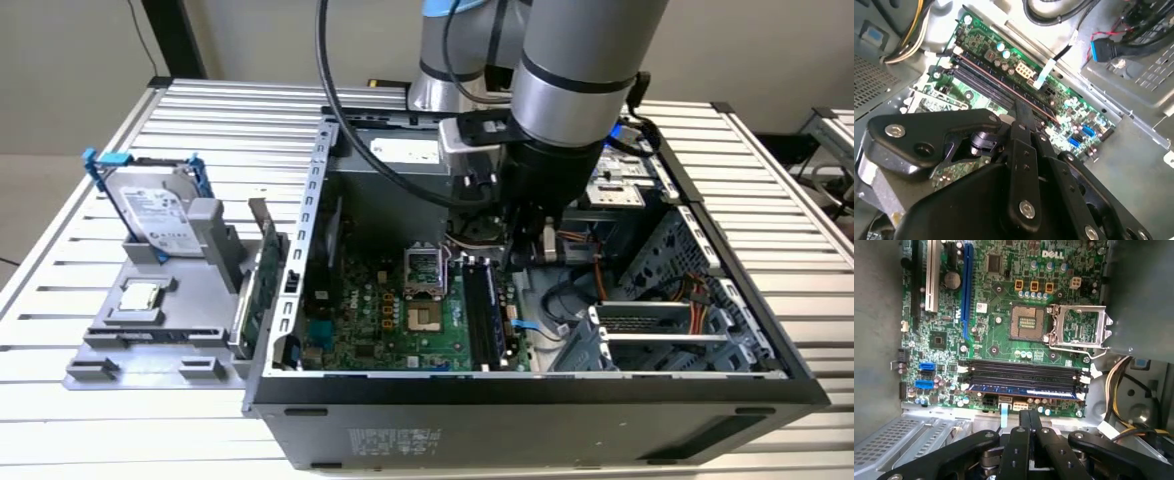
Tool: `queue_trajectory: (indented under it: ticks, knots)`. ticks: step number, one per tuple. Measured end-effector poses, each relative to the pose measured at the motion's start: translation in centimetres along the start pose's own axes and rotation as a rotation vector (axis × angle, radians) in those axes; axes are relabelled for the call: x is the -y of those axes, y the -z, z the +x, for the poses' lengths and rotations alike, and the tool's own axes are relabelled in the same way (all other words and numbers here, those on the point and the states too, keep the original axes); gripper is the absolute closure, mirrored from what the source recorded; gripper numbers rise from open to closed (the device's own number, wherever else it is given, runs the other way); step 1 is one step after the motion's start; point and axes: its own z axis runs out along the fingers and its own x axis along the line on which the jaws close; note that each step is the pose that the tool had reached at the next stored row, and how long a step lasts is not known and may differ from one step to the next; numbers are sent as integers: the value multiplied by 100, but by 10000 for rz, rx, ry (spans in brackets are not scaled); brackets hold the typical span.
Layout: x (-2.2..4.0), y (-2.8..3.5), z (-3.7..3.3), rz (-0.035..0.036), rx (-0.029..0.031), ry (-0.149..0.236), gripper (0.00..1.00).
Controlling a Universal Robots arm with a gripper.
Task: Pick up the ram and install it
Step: 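Press down the ram until it locks into place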
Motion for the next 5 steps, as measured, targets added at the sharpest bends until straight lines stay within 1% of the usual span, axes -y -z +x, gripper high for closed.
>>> queue_trajectory:
  ticks: [5]
  knots:
    - [0, 1, 0, -1, -4, 0, 100]
